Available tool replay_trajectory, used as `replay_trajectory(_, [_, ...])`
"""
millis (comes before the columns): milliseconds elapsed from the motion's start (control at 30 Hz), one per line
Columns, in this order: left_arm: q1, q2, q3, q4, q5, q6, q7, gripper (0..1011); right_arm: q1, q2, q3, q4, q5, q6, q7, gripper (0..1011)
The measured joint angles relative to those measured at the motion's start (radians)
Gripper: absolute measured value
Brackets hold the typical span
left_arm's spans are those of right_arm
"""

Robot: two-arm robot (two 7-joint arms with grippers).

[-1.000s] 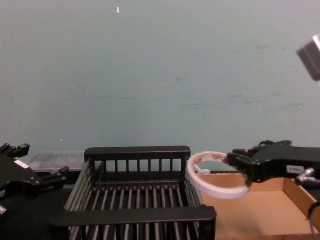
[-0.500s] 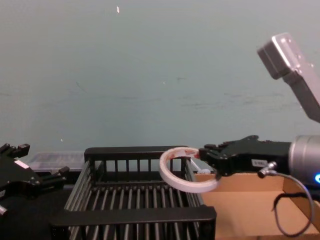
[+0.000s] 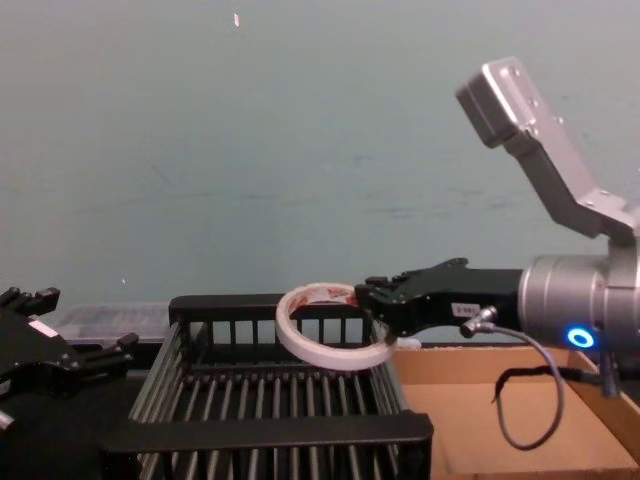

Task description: Pick up the white tape and place it into the black box , Pick up the silver tape and place it into the brown box.

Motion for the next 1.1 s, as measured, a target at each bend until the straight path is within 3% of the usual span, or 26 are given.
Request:
replay_trajectory(233, [0.000,0.000,0.000,0.000,0.000,0.000,0.000,1001,0.020,-0.023,-0.007,0.033,-0.004,-0.009,0.001,94])
replay_trajectory(700, [0.000,0.000,0.000,0.000,0.000,0.000,0.000,1001,0.018,-0.019,-0.006,0.028,-0.004,-0.008,0.001,94])
replay_trajectory(1000, [0.000,0.000,0.000,0.000,0.000,0.000,0.000,1001,0.017,-0.018,-0.005,0.027,-0.004,-0.008,0.000,287])
replay_trajectory(1100, [0.000,0.000,0.000,0.000,0.000,0.000,0.000,1001,0.017,-0.018,-0.005,0.026,-0.004,-0.007,0.000,430])
